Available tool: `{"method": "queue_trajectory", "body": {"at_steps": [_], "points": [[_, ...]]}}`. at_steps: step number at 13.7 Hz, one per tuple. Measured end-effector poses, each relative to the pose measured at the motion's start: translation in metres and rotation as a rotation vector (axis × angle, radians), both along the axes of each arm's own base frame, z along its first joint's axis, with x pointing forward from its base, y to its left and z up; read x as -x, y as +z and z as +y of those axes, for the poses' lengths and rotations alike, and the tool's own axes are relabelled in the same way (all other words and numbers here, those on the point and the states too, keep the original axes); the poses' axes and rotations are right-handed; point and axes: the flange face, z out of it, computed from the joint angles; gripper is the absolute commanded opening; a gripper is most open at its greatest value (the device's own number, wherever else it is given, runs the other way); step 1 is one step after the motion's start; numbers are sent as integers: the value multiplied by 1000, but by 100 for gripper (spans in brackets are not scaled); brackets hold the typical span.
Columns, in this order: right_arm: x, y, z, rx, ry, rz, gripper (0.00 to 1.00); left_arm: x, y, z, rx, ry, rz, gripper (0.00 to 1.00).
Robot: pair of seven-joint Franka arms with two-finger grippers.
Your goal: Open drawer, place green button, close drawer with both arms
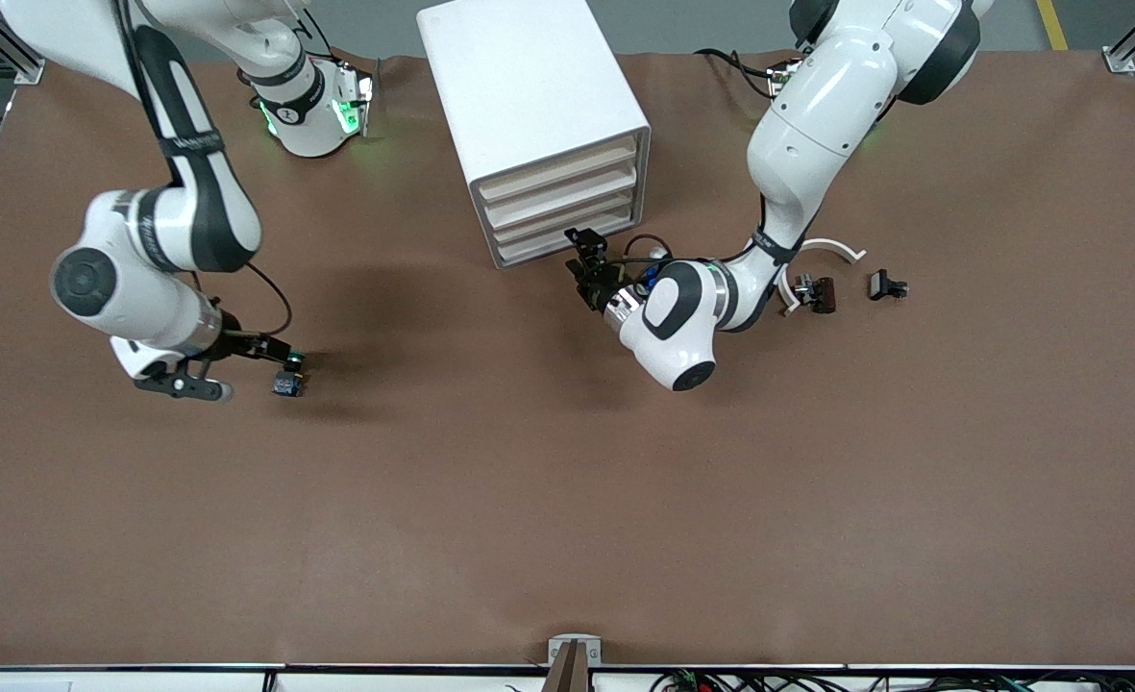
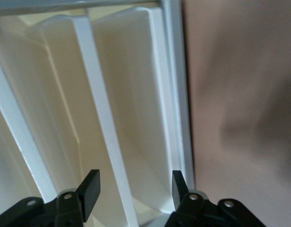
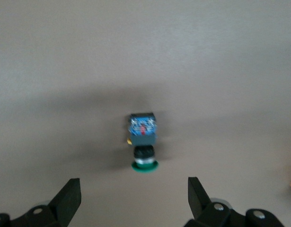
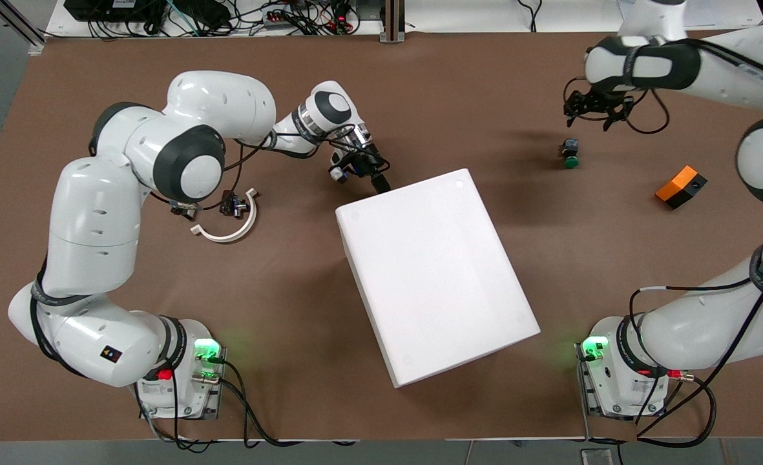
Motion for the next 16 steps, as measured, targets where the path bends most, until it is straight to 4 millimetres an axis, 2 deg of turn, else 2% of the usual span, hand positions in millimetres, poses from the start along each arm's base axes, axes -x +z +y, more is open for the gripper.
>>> {"method": "queue_trajectory", "body": {"at_steps": [1,3,4,8,11,13,16], "points": [[-1,-16,7,8,-5,1,100,7,-2,-4,-14,-7,24,59],[-2,-38,7,18,-8,9,100,21,-7,-16,-50,-20,59,50],[-3,-45,4,22,-10,7,100,28,-10,-20,-70,-25,79,50],[-2,-69,-15,29,-8,22,100,41,-19,-26,-120,-37,128,30],[-1,-84,-19,34,-9,30,100,45,-20,-26,-121,-41,155,4],[0,-93,-19,38,-8,37,98,45,-19,-27,-122,-40,168,0],[1,-100,-19,40,-6,43,60,43,-19,-26,-123,-33,174,0]]}}
